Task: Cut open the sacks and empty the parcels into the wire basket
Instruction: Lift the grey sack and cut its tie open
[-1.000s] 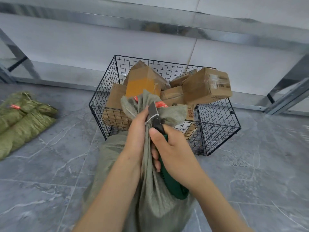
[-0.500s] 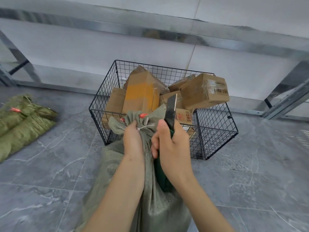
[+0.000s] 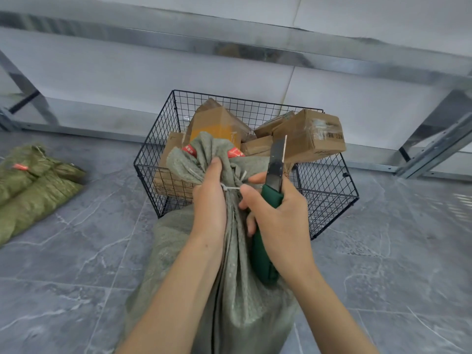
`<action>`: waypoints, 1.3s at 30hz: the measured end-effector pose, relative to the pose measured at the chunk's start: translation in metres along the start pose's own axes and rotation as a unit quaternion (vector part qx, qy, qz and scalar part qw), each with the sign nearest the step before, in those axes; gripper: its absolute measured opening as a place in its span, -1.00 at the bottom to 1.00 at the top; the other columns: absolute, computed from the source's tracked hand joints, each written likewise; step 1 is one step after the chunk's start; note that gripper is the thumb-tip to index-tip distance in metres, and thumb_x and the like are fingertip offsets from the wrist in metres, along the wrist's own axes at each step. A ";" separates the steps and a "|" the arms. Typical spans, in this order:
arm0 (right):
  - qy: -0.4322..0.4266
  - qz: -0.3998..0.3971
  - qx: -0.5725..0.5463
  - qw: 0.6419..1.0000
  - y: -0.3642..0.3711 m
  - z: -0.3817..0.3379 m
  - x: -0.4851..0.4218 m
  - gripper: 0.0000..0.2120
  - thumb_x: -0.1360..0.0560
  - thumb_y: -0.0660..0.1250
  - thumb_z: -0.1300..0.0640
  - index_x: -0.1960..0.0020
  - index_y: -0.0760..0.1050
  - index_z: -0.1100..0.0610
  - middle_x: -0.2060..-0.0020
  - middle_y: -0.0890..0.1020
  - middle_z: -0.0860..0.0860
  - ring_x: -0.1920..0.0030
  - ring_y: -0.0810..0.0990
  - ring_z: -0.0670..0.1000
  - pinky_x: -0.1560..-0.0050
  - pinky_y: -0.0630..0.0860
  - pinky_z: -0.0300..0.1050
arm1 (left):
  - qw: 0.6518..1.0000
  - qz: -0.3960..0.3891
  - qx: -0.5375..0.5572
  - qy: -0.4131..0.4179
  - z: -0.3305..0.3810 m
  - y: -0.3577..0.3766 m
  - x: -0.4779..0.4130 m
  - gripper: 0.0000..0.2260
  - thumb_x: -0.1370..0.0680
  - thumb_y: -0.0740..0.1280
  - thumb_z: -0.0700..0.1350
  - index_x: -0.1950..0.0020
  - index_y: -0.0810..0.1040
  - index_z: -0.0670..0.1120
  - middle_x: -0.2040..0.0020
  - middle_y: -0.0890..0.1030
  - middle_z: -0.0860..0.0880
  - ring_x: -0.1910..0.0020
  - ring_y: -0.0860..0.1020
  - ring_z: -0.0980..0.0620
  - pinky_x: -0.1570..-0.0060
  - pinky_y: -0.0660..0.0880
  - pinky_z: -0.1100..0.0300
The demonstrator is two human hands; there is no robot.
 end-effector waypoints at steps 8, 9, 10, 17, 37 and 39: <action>0.008 -0.035 0.052 0.998 -0.006 -0.008 0.000 -0.88 -0.49 0.37 0.24 0.21 0.49 0.20 0.41 0.55 0.25 0.57 0.42 0.01 0.46 0.40 -0.21 | 0.999 -0.031 -0.004 -0.031 -0.004 0.005 0.008 0.06 0.00 0.41 0.49 -0.34 0.43 -0.11 -0.30 0.48 -0.23 -0.29 0.44 -0.29 -0.29 0.33 -0.28; 0.010 -0.042 0.063 0.997 -0.007 -0.009 0.001 -0.87 -0.50 0.37 0.24 0.21 0.48 0.21 0.40 0.55 0.28 0.57 0.42 0.01 0.47 0.40 -0.21 | 0.998 -0.045 -0.001 -0.042 -0.003 0.006 0.010 0.11 0.03 0.41 0.50 -0.36 0.41 -0.13 -0.34 0.44 -0.26 -0.31 0.42 -0.32 -0.28 0.32 -0.30; 0.012 -0.048 0.068 0.996 -0.008 -0.010 0.001 -0.87 -0.50 0.36 0.24 0.22 0.48 0.22 0.39 0.55 0.30 0.57 0.41 0.02 0.47 0.39 -0.20 | 0.996 -0.059 -0.005 -0.059 -0.005 0.006 0.011 0.15 0.05 0.42 0.50 -0.38 0.40 -0.14 -0.38 0.40 -0.27 -0.32 0.39 -0.34 -0.26 0.30 -0.31; -0.003 -0.079 0.071 0.994 -0.024 -0.023 0.003 -0.85 -0.50 0.33 0.28 0.23 0.48 0.26 0.36 0.54 0.39 0.56 0.40 0.05 0.46 0.42 -0.20 | 0.984 -0.175 0.001 -0.042 0.010 0.012 0.031 -0.51 -0.48 0.29 0.17 -0.19 0.59 -0.20 0.11 0.65 -0.19 0.44 0.59 -0.08 0.41 0.51 0.16; 0.004 -0.046 -0.025 0.999 -0.121 -0.036 -0.006 -0.86 -0.53 0.29 0.28 0.21 0.48 0.19 0.37 0.58 0.04 0.57 0.37 -0.04 0.47 0.43 -0.18 | 0.989 -0.149 0.011 0.005 0.007 0.034 0.023 -0.85 -0.55 0.29 -0.08 -0.04 0.61 -0.07 0.07 0.70 -0.03 0.12 0.66 0.00 0.10 0.55 0.09; 0.027 -0.036 -0.072 0.996 -0.135 -0.027 -0.007 -0.86 -0.54 0.27 0.28 0.20 0.45 0.20 0.38 0.55 0.05 0.57 0.35 -0.05 0.50 0.41 -0.20 | 0.988 -0.152 -0.008 0.003 -0.003 0.045 0.025 -0.83 -0.54 0.30 -0.06 -0.07 0.61 -0.06 0.04 0.70 -0.03 0.08 0.66 0.00 0.08 0.55 0.08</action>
Point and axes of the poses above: each hand's wrist, its own x-axis away from the middle knuckle, its own y-axis out of the palm, z = x × y, the point moved 2 cm from there along -x, towards the middle knuckle
